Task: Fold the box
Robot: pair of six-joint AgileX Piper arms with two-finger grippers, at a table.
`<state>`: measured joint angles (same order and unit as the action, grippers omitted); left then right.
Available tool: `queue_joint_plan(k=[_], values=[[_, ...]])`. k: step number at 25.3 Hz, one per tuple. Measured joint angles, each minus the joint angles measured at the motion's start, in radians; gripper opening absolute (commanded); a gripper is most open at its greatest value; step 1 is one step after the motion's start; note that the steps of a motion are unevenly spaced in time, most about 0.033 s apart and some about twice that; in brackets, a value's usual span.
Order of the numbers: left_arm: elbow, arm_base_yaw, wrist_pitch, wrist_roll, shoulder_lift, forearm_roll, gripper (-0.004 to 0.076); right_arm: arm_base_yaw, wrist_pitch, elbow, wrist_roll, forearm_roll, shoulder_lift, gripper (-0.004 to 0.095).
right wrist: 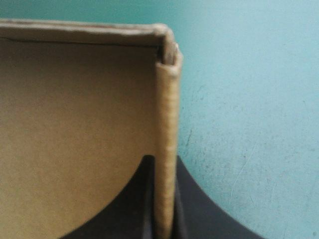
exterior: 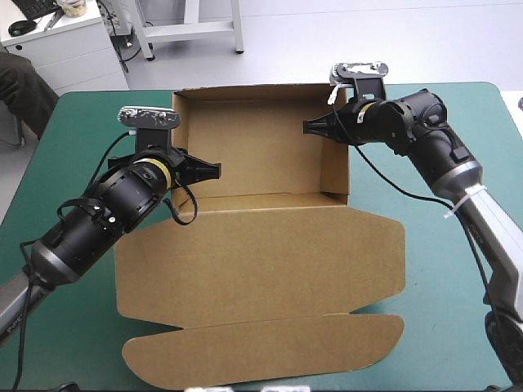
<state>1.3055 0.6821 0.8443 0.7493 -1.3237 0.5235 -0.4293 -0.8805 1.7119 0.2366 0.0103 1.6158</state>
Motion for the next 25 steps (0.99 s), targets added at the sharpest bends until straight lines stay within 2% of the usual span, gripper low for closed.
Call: queue_joint_plan(k=[12, 17, 25], values=[[0.000, -0.012, 0.085, 0.003, -0.126, -0.147, -0.0009, 0.001, -0.174, -0.001, -0.030, -0.030, 0.084, -0.0015], [0.000, -0.023, 0.138, -0.044, -0.175, -0.195, -0.0009, 0.001, -0.211, -0.001, -0.032, -0.010, 0.146, -0.0015], [0.000, -0.029, 0.149, -0.078, -0.274, -0.232, -0.0009, 0.002, -0.235, -0.001, -0.047, -0.010, 0.244, -0.0015]])
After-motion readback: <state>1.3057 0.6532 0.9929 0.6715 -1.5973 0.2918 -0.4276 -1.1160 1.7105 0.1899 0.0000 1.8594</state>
